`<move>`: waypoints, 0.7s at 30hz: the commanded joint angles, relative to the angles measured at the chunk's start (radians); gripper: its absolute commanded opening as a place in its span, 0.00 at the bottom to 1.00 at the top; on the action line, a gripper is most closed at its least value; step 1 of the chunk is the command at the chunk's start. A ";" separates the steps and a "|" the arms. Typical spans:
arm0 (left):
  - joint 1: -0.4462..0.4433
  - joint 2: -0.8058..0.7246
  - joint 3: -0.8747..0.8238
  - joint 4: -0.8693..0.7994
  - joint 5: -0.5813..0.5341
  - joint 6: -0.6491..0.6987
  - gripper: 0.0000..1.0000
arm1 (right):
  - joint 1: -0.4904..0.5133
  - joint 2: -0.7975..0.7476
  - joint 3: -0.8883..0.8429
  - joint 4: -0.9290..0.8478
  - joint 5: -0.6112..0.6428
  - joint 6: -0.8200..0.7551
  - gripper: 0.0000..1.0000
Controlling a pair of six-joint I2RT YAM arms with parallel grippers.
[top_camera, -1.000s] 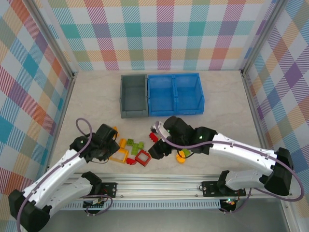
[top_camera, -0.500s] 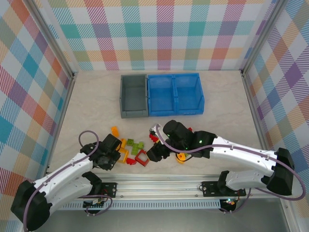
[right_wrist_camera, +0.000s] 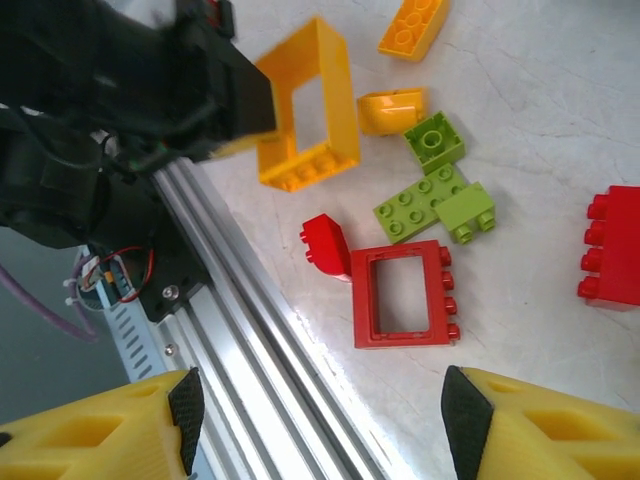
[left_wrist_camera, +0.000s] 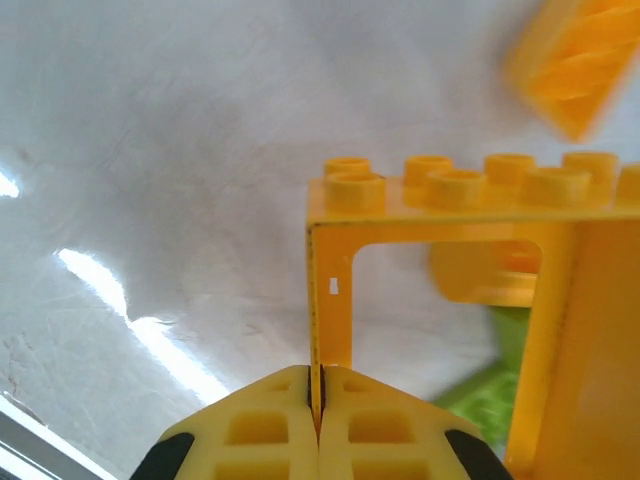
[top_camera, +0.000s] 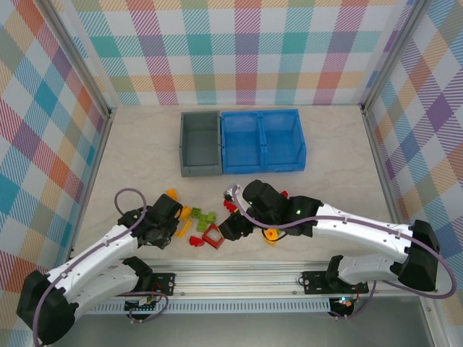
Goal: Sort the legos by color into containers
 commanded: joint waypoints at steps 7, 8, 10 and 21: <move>0.095 0.497 0.774 -0.167 -0.070 0.740 0.00 | -0.054 -0.001 0.170 0.032 0.372 -0.003 0.66; 0.115 0.578 0.857 -0.157 -0.039 0.829 0.00 | -0.075 0.023 0.206 0.030 0.398 0.008 0.66; 0.153 0.735 1.034 -0.179 -0.021 0.922 0.00 | -0.108 0.069 0.262 0.039 0.445 0.026 0.67; 0.267 1.474 1.887 -0.427 -0.025 1.133 0.00 | -0.200 0.197 0.356 0.123 0.426 0.094 0.67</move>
